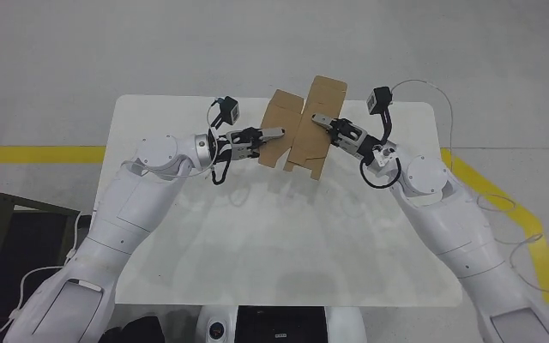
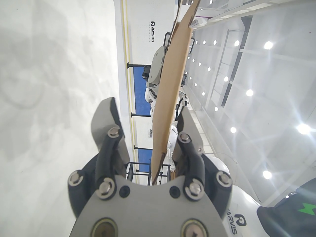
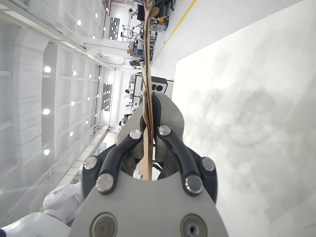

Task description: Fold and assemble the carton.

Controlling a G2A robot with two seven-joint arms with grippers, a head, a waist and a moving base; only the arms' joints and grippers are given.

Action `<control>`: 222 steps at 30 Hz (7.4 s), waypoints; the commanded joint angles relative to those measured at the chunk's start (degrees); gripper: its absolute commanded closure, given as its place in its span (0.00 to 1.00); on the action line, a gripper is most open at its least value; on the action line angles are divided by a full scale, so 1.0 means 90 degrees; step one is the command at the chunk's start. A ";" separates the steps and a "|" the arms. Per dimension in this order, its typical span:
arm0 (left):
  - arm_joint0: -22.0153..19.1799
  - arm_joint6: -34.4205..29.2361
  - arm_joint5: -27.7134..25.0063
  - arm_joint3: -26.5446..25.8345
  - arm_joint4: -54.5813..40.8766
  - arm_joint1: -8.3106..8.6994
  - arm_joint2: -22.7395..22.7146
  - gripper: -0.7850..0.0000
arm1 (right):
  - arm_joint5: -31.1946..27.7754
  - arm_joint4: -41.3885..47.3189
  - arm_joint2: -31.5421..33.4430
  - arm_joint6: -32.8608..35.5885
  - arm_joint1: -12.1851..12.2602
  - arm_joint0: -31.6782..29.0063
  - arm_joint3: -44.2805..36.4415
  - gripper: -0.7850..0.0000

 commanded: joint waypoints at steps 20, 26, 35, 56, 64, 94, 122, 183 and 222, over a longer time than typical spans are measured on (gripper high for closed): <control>-0.0073 -0.1060 -0.0136 0.0167 0.0213 0.0071 -0.0416 1.00 | -0.0487 0.0317 0.0696 0.1818 0.0027 -0.0160 0.0599 0.00; -0.0140 -0.2206 -0.0785 0.0158 0.0077 0.0115 -0.0536 1.00 | -0.0802 0.0566 0.0768 0.3361 0.0043 0.0130 0.1197 0.00; -0.0221 -0.3015 -0.1070 0.0050 0.0678 0.0216 -0.0596 1.00 | -0.1910 0.0643 0.0867 0.4938 0.0060 0.0494 0.1616 0.00; -0.0192 -0.3622 -0.1171 -0.0301 0.0546 0.0408 -0.0346 1.00 | -0.1613 0.1113 -0.0096 0.5239 0.0226 0.0667 0.0864 0.00; -0.0275 -0.3622 -0.1238 -0.0247 0.0549 0.0473 -0.0160 1.00 | -0.1647 0.1203 -0.0342 0.5206 0.0323 0.0783 0.0836 0.00; -0.0350 -0.3622 -0.1178 -0.0155 0.0345 0.0594 0.0019 1.00 | -0.1959 0.1200 -0.1440 0.4893 0.0773 0.1178 0.0686 1.00; -0.0036 -0.1175 -0.0605 -0.0128 0.0496 0.0606 -0.0418 0.00 | -0.1991 0.1605 -0.1344 0.3814 0.0724 0.1118 0.1610 1.00; 0.0109 -0.0356 0.0106 -0.0437 -0.0032 0.0389 -0.0713 0.00 | -0.0669 0.0180 -0.0145 0.2611 0.0589 -0.0004 0.0140 1.00; 0.0347 -0.0315 -0.0090 -0.0500 0.1117 0.0403 -0.0784 1.00 | -0.0541 -0.0123 0.0198 0.2677 0.0400 -0.0205 0.0096 1.00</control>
